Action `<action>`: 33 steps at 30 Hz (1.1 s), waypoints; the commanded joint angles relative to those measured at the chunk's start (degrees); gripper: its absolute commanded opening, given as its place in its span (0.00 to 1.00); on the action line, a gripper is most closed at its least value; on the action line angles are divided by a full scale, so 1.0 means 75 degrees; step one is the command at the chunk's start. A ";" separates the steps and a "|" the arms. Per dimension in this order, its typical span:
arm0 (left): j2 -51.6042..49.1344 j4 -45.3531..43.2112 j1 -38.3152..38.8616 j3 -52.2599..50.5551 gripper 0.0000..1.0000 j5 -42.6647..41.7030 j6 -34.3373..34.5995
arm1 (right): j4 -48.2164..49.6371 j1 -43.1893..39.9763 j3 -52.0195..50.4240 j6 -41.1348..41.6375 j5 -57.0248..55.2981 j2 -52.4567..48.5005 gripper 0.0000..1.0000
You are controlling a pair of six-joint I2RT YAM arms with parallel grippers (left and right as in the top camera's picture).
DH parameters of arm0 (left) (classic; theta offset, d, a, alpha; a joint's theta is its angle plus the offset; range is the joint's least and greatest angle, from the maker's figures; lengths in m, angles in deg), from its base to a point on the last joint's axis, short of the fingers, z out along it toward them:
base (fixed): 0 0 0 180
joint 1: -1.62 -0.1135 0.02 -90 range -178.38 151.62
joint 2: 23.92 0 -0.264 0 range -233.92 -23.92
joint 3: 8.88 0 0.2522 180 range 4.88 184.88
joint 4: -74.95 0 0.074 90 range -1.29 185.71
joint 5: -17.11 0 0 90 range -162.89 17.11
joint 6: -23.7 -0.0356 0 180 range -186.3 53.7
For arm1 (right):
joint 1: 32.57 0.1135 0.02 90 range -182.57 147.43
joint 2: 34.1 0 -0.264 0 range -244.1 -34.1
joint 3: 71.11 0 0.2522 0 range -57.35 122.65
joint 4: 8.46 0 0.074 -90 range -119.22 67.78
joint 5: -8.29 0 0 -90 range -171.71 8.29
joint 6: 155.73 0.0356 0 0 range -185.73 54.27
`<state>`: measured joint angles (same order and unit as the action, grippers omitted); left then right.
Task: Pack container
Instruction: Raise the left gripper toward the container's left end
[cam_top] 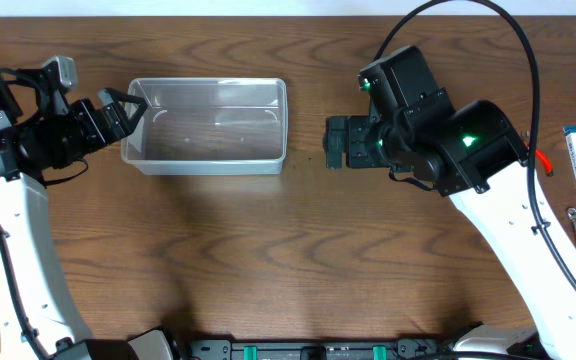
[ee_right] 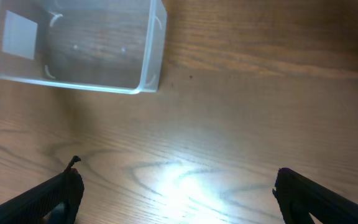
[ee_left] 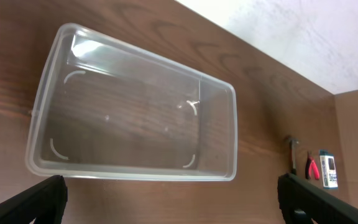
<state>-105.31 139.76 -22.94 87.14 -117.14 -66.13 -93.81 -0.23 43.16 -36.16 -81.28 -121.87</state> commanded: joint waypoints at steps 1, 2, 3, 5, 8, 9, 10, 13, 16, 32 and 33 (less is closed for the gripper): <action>0.0216 0.0061 -0.0032 0.0676 0.98 0.0490 -0.0076 | 0.0187 0.0050 0.0128 0.0082 -0.0023 0.0055 0.99; 0.0221 0.0154 -0.0032 0.0912 0.98 0.0740 -0.0079 | 0.0274 0.0050 0.0128 0.0082 -0.0020 0.0055 0.99; 0.0219 0.0306 -0.0032 0.1230 0.98 0.1049 -0.0096 | 0.0396 0.0050 0.0128 0.0082 -0.0023 0.0055 0.99; 0.0175 0.0705 -0.0032 0.1868 0.98 0.1585 -0.0367 | 0.0507 0.0050 0.0128 0.0082 -0.0020 0.0055 0.99; 0.0006 0.1641 -0.0029 0.2789 0.98 0.2352 -0.0845 | 0.0781 0.0050 0.0128 -0.0087 0.0023 0.0041 0.99; -0.0035 0.1888 -0.0029 0.2943 0.98 0.2486 -0.1011 | 0.0930 0.0052 0.0128 -0.0332 0.0125 0.0017 0.99; -0.0038 0.2046 -0.0029 0.2996 0.98 0.2576 -0.1151 | 0.1081 0.0052 0.0128 -0.0589 0.0277 -0.0012 0.99; -0.0047 0.2107 -0.0032 0.2908 0.98 0.2626 -0.1163 | 0.1585 0.0111 0.0128 -0.0930 0.0685 -0.0157 0.99; -0.0087 0.2162 -0.0032 0.2873 0.98 0.2620 -0.1122 | 0.2022 0.0306 0.0128 -0.0915 0.0749 -0.0423 0.99; -0.1419 0.3413 0.0041 0.3885 0.98 0.2643 -0.2002 | 0.1781 0.0478 0.1256 -0.0326 0.0880 -0.2806 0.99; -0.1641 0.3692 0.0076 0.4080 0.98 0.2640 -0.2212 | 0.1682 0.0478 0.1413 -0.0326 0.0778 -0.2897 0.99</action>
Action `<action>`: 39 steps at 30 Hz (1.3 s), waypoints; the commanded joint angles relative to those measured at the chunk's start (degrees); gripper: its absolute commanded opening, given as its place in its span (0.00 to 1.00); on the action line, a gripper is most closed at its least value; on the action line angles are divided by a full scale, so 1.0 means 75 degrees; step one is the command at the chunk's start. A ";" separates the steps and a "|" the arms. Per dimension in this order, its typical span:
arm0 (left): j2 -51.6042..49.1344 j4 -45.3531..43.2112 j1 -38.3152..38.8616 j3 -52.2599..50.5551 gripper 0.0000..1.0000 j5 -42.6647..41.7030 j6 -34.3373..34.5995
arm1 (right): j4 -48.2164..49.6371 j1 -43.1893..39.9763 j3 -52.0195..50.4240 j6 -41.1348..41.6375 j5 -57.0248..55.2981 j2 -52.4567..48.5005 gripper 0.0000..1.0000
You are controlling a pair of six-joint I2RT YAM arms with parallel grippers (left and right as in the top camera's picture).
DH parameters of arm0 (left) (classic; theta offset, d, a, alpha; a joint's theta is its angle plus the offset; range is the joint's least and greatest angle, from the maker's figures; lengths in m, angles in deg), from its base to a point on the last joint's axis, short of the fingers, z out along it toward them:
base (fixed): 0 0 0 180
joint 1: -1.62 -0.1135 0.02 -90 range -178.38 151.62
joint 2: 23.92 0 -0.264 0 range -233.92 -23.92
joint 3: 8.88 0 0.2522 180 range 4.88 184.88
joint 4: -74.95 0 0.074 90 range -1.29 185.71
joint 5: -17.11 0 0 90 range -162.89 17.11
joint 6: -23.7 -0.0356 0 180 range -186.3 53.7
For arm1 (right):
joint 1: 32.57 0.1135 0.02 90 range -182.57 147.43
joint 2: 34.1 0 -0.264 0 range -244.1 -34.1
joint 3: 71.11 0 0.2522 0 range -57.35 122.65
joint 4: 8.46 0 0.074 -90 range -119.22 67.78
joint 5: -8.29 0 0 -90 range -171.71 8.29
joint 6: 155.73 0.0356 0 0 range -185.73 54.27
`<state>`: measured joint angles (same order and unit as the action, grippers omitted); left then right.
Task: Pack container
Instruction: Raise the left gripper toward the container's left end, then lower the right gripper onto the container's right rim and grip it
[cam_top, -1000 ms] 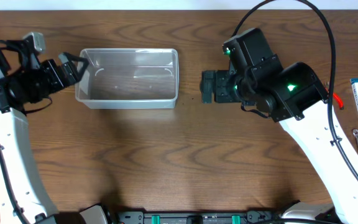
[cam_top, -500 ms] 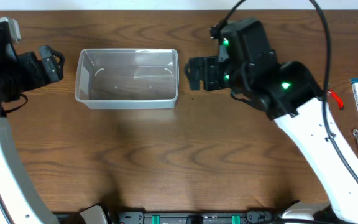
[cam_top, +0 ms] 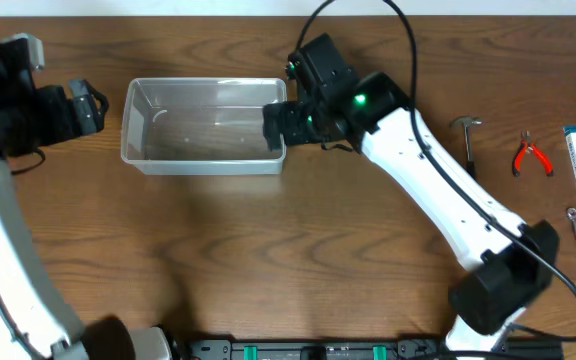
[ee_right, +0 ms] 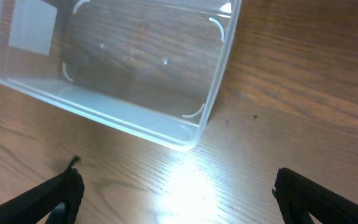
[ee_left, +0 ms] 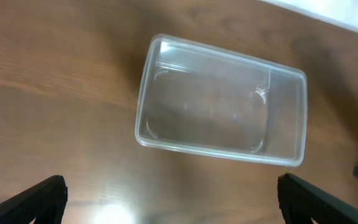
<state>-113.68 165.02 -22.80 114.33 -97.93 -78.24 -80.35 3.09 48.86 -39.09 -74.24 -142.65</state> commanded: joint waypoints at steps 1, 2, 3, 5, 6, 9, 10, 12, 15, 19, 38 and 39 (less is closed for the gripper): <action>-0.0769 0.0644 0.0114 0.0682 0.98 0.0085 -0.0851 | -0.0236 0.0035 0.0851 0.0064 -0.0326 -0.0256 0.99; -0.0962 0.0895 0.0192 0.0839 0.98 0.0087 -0.1052 | -0.0356 0.0032 0.1035 0.0064 -0.0481 -0.0373 0.99; -0.1169 0.1151 0.0300 0.0970 0.98 0.0087 -0.1241 | -0.0455 0.0029 0.1186 0.0058 -0.0600 -0.0490 0.99; -0.1437 0.1306 0.0513 0.1008 0.98 0.0096 -0.1314 | -0.0542 0.0012 0.1361 0.0038 -0.0685 -0.0667 0.99; -0.1545 0.1300 0.0606 0.1008 0.98 0.0096 -0.1311 | -0.0536 -0.0003 0.1373 0.0041 -0.0682 -0.0737 0.99; -0.1827 0.1230 0.0857 0.1003 0.98 0.0093 -0.1282 | -0.0557 -0.0017 0.1373 0.0076 -0.0679 -0.0947 0.99; -0.1874 0.1186 0.0906 0.1003 0.98 0.0093 -0.1279 | -0.0571 -0.0017 0.1373 0.0087 -0.0679 -0.1035 0.99; -0.1935 0.1078 0.0956 0.1000 0.98 0.0093 -0.1282 | -0.0589 -0.0017 0.1373 0.0131 -0.0673 -0.1183 0.99; -0.1944 0.0836 0.0947 0.0994 0.98 0.0093 -0.1282 | -0.0580 -0.0017 0.1373 0.0289 -0.0676 -0.1376 0.99; -0.1944 0.0560 0.0947 0.0988 0.98 0.0093 -0.1285 | -0.0525 -0.0052 0.1373 0.0533 -0.0673 -0.1568 0.99; -0.1950 0.0609 0.0947 0.0790 0.98 0.0090 -0.1285 | -0.0332 -0.0417 0.1370 0.0965 -0.0595 -0.2518 0.99; -0.1950 0.0609 0.0947 0.0787 0.98 0.0090 -0.1282 | -0.0338 -0.0417 0.1370 0.0962 -0.0595 -0.2556 0.99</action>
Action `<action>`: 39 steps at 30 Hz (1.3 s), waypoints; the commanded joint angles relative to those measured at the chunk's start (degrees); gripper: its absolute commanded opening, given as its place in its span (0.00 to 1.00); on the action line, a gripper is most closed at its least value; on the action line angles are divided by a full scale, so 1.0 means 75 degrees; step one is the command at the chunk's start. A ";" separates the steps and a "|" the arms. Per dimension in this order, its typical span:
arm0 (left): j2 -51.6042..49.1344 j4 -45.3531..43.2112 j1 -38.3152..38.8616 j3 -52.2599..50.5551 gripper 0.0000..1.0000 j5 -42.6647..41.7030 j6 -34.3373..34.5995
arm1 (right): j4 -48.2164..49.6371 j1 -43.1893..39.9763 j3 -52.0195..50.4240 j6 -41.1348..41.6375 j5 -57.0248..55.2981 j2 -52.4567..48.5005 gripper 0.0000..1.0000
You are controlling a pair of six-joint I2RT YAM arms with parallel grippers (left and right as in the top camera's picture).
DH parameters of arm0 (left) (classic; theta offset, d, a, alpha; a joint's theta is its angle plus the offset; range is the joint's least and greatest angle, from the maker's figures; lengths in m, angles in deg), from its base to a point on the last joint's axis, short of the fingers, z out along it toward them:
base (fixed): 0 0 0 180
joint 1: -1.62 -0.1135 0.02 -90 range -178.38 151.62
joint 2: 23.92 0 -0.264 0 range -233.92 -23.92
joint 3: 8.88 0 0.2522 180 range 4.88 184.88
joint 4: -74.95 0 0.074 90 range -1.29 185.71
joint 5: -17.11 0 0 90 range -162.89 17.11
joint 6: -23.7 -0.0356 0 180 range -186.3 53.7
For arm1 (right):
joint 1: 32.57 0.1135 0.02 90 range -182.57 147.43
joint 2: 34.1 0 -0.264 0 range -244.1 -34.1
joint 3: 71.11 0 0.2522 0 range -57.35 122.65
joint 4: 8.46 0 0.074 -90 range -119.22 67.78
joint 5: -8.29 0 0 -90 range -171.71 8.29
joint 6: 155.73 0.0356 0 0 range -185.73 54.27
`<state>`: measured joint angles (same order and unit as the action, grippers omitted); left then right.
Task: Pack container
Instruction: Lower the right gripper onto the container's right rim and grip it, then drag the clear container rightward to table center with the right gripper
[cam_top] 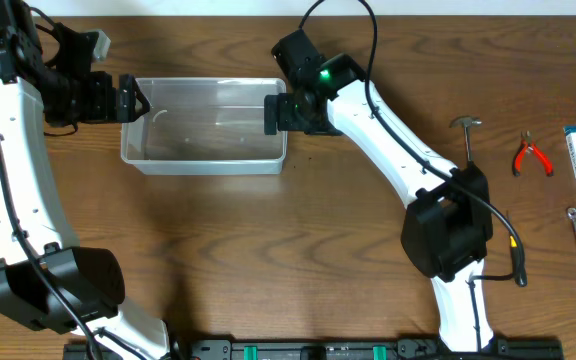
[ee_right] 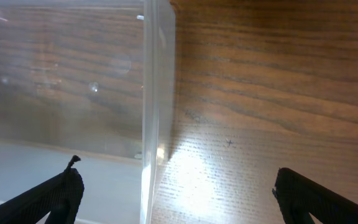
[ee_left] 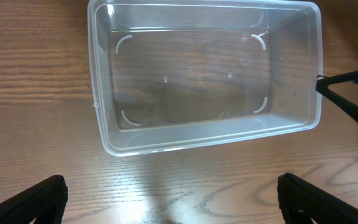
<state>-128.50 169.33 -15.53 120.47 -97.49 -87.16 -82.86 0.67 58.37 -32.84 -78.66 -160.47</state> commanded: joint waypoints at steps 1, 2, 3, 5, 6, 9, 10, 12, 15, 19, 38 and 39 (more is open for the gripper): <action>0.0026 0.0035 -0.0023 -0.0032 0.98 0.0032 -0.0096 | -0.0003 -0.0090 0.0102 0.0128 -0.0006 -0.0248 0.99; 0.0026 0.0035 -0.0023 -0.0032 0.98 0.0032 -0.0096 | -0.0003 -0.0079 0.0102 0.0128 -0.0003 -0.0286 0.99; 0.0026 0.0035 -0.0023 -0.0032 0.98 0.0032 -0.0096 | -0.0003 -0.0076 0.0102 0.0128 -0.0003 -0.0344 0.99; 0.0026 0.0035 -0.0023 -0.0032 0.98 0.0032 -0.0096 | -0.0003 -0.0079 0.0102 0.0128 0.0029 -0.0452 0.99; 0.0026 0.0035 -0.0023 -0.0032 0.98 0.0032 -0.0096 | -0.0003 -0.0079 0.0102 0.0128 0.0029 -0.0516 0.99; 0.0026 0.0035 -0.0023 -0.0032 0.98 0.0032 -0.0096 | 0.0000 -0.0085 0.0102 0.0128 0.0052 -0.0621 0.95; 0.0026 0.0035 -0.0023 -0.0032 0.98 0.0035 -0.0096 | 0.0003 -0.0085 0.0102 0.0128 0.0052 -0.0656 0.94; 0.0026 0.0035 -0.0023 -0.0032 0.98 0.0032 -0.0096 | 0.0003 -0.0085 0.0102 0.0128 0.0052 -0.0667 0.89; 0.0026 0.0035 -0.0023 -0.0032 0.98 0.0032 -0.0096 | 0.0038 -0.0079 0.0102 0.0128 0.0050 -0.0667 0.79; 0.0026 0.0035 -0.0023 -0.0032 0.98 0.0035 -0.0096 | 0.0061 -0.0079 0.0102 0.0125 0.0050 -0.0667 0.62; 0.0026 0.0038 -0.0023 -0.0032 0.98 0.0032 -0.0096 | 0.0143 -0.0079 0.0105 0.0096 0.0047 -0.0667 0.12; 0.0026 0.0038 -0.0023 -0.0032 0.98 0.0032 -0.0096 | 0.0143 -0.0079 0.0108 0.0096 0.0047 -0.0667 0.09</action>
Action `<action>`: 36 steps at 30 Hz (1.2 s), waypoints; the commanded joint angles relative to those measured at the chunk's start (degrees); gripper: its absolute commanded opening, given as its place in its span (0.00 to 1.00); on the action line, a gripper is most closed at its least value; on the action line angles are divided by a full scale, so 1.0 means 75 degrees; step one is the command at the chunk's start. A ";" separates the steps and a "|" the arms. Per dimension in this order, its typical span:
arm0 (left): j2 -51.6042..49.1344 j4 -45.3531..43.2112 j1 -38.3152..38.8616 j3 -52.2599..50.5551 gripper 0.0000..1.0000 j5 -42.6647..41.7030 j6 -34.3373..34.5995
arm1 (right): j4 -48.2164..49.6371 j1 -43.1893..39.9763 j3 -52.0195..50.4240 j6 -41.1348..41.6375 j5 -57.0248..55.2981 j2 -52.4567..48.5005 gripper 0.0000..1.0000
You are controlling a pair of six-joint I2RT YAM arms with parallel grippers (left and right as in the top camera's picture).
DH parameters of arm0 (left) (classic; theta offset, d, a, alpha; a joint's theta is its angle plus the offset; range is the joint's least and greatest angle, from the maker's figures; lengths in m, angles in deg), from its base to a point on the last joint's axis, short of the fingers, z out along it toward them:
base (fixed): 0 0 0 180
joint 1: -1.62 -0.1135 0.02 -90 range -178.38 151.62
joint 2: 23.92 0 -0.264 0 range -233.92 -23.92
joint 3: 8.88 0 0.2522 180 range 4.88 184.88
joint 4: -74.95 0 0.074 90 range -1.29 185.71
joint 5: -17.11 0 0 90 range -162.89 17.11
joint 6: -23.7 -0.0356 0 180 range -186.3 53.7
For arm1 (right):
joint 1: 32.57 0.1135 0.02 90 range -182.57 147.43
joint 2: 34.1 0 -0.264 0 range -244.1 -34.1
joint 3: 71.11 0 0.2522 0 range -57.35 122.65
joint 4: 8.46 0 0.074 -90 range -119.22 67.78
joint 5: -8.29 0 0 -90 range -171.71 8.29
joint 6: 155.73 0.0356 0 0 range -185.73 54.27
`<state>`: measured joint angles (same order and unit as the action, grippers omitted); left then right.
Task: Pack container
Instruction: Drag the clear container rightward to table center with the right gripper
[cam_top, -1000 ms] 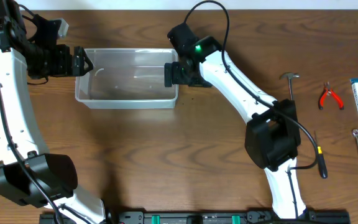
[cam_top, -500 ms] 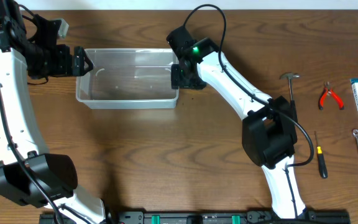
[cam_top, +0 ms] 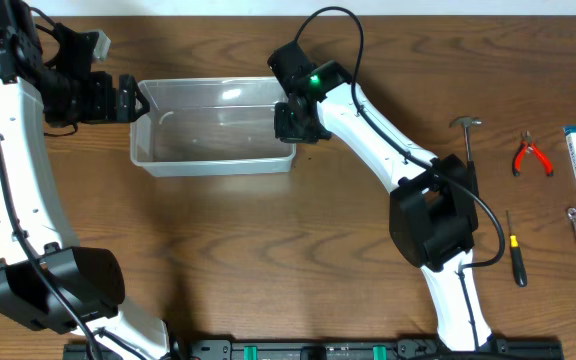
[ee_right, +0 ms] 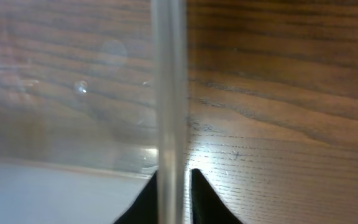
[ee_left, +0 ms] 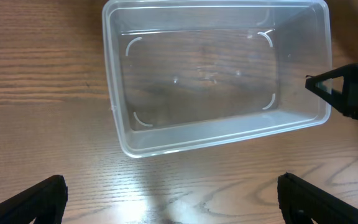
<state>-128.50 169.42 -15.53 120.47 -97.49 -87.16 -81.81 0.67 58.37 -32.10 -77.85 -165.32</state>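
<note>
An empty clear plastic container (cam_top: 213, 163) lies on the brown table at the upper left. My right gripper (cam_top: 287, 122) is shut on its right end wall. In the right wrist view the two black fingers (ee_right: 146, 200) pinch that upright wall (ee_right: 169, 93), one inside and one outside. My left gripper (cam_top: 134, 99) stands open just off the container's left end, touching nothing. The left wrist view looks down on the whole container (ee_left: 222, 134), with the right gripper (ee_left: 347, 93) at its far end. No items to pack lie inside it.
At the table's right side lie a hammer (cam_top: 465, 135), red pliers (cam_top: 531, 155), a blue box, a screwdriver (cam_top: 514, 247) and a wrench. Bare wood (cam_top: 218, 260) spreads in front of the container.
My right gripper, then open astride the container's right wall, is now shut on it. The container sits slightly further right. The left arm has not moved.
First my right gripper hung open to the right of the container, with the left one by its left end. Then the right was at the container's right end and the left further off. Later the right straddled the wall, the left returned; now the wall is pinched.
</note>
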 commanded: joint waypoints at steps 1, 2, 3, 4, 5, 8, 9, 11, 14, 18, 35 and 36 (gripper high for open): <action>0.0026 0.0026 -0.0023 -0.0032 0.98 0.0035 -0.0096 | 0.0000 -0.0079 0.0108 -0.0006 -0.0064 -0.0020 0.06; 0.0026 0.0026 -0.0023 -0.0032 0.98 0.0035 -0.0096 | -0.0003 -0.0082 0.0108 -0.0003 -0.0079 -0.0020 0.03; 0.0026 0.0026 -0.0023 -0.0032 0.98 0.0035 -0.0096 | -0.0006 -0.0087 0.0114 -0.0017 -0.0090 -0.0020 0.02; 0.0026 0.0026 -0.0023 -0.0032 0.98 0.0032 -0.0096 | -0.0006 -0.0093 0.0122 -0.0079 -0.0093 -0.0020 0.02; 0.0026 0.0026 -0.0023 -0.0032 0.98 0.0032 -0.0096 | -0.0020 -0.0105 0.0143 -0.0160 -0.0117 -0.0020 0.01; 0.0026 0.0029 -0.0023 -0.0032 0.98 0.0035 -0.0096 | -0.0344 -0.0166 0.0341 -0.0242 -0.0396 -0.0020 0.03; 0.0026 0.0029 -0.0023 -0.0032 0.98 0.0035 -0.0096 | -0.0525 -0.0192 0.0449 -0.0245 -0.0516 -0.0020 0.02; 0.0026 0.0026 -0.0023 -0.0032 0.98 0.0035 -0.0096 | -0.1040 -0.0274 0.0766 -0.0335 -0.0816 -0.0020 0.01; 0.0026 0.0026 -0.0023 -0.0032 0.98 0.0035 -0.0096 | -0.1947 -0.0437 0.1326 -0.0382 -0.1218 -0.0020 0.01; 0.0026 0.0026 -0.0023 -0.0032 0.98 0.0035 -0.0096 | -0.2996 -0.0697 0.2034 -0.1029 -0.1215 -0.0017 0.01; 0.0026 0.0032 -0.0023 -0.0032 0.98 0.0038 -0.0096 | -0.5033 -0.1151 0.2355 -0.2095 -0.1317 0.0187 0.01; 0.0026 0.0038 -0.0023 -0.0032 0.98 0.0038 -0.0096 | -0.5033 -0.1189 0.2328 -0.2095 -0.1317 0.0277 0.01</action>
<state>-128.50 169.46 -15.53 120.47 -97.49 -87.18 -119.27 -7.49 75.16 -46.04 -86.66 -165.51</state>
